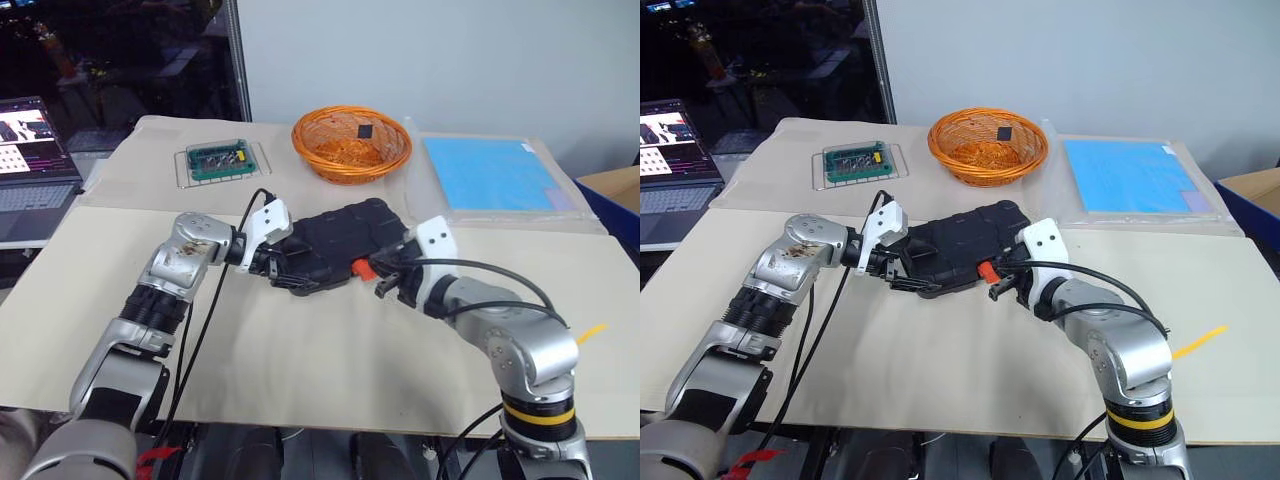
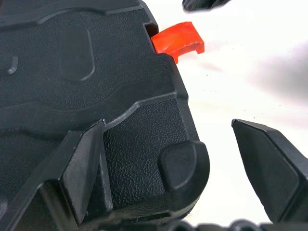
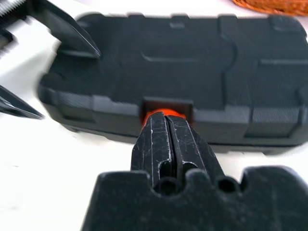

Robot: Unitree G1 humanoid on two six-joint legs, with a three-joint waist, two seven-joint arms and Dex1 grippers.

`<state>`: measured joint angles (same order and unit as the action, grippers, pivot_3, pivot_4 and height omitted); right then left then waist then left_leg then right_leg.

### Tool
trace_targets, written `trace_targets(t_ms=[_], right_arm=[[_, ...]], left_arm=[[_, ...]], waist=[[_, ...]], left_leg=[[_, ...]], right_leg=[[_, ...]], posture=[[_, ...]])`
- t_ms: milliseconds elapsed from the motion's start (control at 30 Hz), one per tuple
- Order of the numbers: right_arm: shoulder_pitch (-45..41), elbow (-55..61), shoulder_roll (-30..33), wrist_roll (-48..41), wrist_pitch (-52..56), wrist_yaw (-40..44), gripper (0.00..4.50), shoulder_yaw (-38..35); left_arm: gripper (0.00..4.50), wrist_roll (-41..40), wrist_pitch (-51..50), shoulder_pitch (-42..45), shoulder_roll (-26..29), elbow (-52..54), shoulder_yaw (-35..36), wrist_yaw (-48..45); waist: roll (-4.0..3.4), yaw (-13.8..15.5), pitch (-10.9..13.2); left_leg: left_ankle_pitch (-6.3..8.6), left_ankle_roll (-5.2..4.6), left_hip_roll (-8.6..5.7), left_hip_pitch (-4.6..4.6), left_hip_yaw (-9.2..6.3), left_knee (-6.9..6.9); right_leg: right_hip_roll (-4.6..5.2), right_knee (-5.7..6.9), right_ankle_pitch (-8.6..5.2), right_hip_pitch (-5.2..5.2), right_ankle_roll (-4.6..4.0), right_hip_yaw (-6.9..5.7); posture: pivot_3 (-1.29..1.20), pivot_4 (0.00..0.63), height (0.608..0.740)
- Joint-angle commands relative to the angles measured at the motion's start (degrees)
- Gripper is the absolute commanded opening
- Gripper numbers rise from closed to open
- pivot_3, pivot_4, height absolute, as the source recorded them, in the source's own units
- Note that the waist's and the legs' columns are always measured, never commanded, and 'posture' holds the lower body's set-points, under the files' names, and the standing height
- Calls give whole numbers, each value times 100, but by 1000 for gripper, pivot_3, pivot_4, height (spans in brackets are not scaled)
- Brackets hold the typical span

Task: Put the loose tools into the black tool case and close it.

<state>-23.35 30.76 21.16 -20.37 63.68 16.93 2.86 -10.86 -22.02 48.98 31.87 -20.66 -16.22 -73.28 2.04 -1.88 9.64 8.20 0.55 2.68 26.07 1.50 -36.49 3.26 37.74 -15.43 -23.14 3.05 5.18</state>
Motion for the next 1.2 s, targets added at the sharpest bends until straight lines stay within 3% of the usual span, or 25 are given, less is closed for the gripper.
trace_targets(t_ms=[33,500,800,900,1167,1200], right_arm=[[74,-84,11,164,-243,-27,36,294],[-110,-1003,-187,608,-1146,45,36,614],[221,-404,-145,472,-731,18,36,358],[492,-22,-263,318,-541,-7,699,204],[684,-451,-746,654,-1039,-506,3551,228],[669,-525,-811,674,-1117,-527,3606,229]], left_arm=[[4500,117,-177,-164,29,119,-64,2],[4500,202,-252,-237,-57,155,-80,156],[4500,314,-268,-257,-119,182,-78,256],[4500,297,-388,-247,-106,291,-55,267],[4500,283,-609,-239,-73,462,-51,286],[4500,284,-623,-238,-66,472,-49,286]], waist=[[0,-9,0],[0,-25,0],[0,-11,0],[0,-2,-1],[-1,-7,-1],[-1,-5,-1]], left_leg=[[0,0,0,0,0,0],[0,0,0,-1,-1,-1],[-1,-1,0,-2,-1,-10],[-1,-1,0,-2,-2,-10],[-1,-1,0,-3,-3,-10],[-1,-1,0,-3,-3,-10]], right_leg=[[0,0,0,0,0,0],[0,3,-1,1,1,0],[0,15,-1,2,3,0],[-1,17,-2,2,4,0],[-1,17,-4,1,5,0],[0,17,-4,1,5,0]], posture=[[0,150,740],[0,150,740],[0,150,740],[0,150,740],[0,150,740],[0,150,740]])
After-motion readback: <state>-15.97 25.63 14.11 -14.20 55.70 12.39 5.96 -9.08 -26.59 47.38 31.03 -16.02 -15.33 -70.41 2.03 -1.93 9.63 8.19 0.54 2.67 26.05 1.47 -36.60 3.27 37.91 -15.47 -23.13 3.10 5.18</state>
